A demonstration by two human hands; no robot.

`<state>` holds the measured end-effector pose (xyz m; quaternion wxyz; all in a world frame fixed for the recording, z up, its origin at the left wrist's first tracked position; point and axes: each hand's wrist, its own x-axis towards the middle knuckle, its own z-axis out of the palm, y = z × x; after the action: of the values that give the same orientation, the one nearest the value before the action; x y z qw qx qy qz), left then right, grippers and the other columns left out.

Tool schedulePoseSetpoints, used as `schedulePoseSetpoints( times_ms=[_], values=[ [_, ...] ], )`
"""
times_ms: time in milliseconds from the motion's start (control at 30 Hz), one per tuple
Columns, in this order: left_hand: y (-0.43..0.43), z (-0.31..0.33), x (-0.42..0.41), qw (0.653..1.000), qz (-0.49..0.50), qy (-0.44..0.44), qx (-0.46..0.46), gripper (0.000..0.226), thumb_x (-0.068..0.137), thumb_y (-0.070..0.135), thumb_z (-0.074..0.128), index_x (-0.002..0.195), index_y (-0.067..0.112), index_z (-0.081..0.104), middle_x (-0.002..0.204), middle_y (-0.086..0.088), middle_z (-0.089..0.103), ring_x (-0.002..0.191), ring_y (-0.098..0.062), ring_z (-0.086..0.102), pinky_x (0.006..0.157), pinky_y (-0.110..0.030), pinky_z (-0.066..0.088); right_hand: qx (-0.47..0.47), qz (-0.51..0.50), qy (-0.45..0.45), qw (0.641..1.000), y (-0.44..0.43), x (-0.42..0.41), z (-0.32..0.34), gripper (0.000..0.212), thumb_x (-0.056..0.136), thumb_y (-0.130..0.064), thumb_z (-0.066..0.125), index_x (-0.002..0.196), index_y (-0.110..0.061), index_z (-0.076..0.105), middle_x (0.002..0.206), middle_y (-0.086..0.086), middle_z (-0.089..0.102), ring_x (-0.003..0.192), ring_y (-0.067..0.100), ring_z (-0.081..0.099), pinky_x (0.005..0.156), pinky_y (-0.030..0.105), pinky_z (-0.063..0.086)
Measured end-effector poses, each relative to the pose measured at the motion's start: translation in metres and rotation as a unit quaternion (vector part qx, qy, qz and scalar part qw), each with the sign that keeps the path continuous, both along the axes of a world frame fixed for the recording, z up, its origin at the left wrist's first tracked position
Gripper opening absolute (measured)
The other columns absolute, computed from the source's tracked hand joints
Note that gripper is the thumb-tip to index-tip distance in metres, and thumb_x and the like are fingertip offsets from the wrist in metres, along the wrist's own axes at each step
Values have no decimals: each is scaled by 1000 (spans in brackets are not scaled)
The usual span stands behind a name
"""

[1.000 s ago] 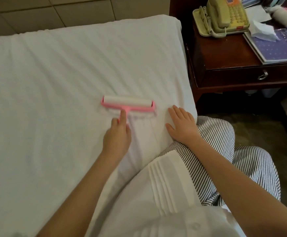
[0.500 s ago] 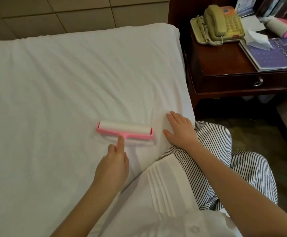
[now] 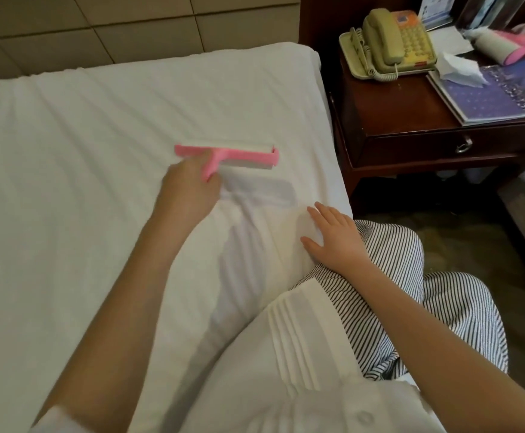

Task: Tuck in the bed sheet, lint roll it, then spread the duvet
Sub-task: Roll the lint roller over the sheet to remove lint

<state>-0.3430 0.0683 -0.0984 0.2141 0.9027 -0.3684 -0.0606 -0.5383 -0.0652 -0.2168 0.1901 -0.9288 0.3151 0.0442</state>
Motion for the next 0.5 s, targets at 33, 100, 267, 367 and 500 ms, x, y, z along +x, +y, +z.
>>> schedulePoseSetpoints(
  times_ms=[33,100,267,367,500],
  values=[
    [23,5,-12,1000,-5,-10,0,40,90,11,48,130,17,53,99,-26,63,96,-40,58,78,-39,44,1,3,0,1000,0,2,0,66,97,-45,39,151,-20,11,159,-1,6,145,17,5,115,30,1],
    [68,2,-37,999,-12,3,47,45,92,13,48,137,19,47,93,-25,62,91,-40,59,75,-40,45,-8,31,7,999,0,8,-2,66,97,-45,37,151,-19,9,159,0,5,145,18,4,115,30,-1],
    [101,-35,-71,983,-5,4,186,55,95,24,41,147,27,24,88,-10,45,89,-36,57,69,-34,40,-39,119,9,992,20,36,-8,77,86,-59,3,151,-19,8,159,-2,3,146,17,2,114,31,-9],
    [63,-33,-39,987,21,35,154,48,95,19,43,142,25,38,105,-23,57,103,-38,56,80,-35,43,-36,136,0,990,40,44,-13,91,74,-60,-8,151,-15,10,159,0,2,146,18,0,112,31,-13],
    [-22,-35,19,994,13,68,88,39,95,14,41,134,14,47,115,-23,58,109,-38,54,80,-33,41,-33,87,5,996,38,37,-15,80,83,-59,-1,151,-17,6,159,-2,-3,146,17,-6,113,33,-14]
  ],
)
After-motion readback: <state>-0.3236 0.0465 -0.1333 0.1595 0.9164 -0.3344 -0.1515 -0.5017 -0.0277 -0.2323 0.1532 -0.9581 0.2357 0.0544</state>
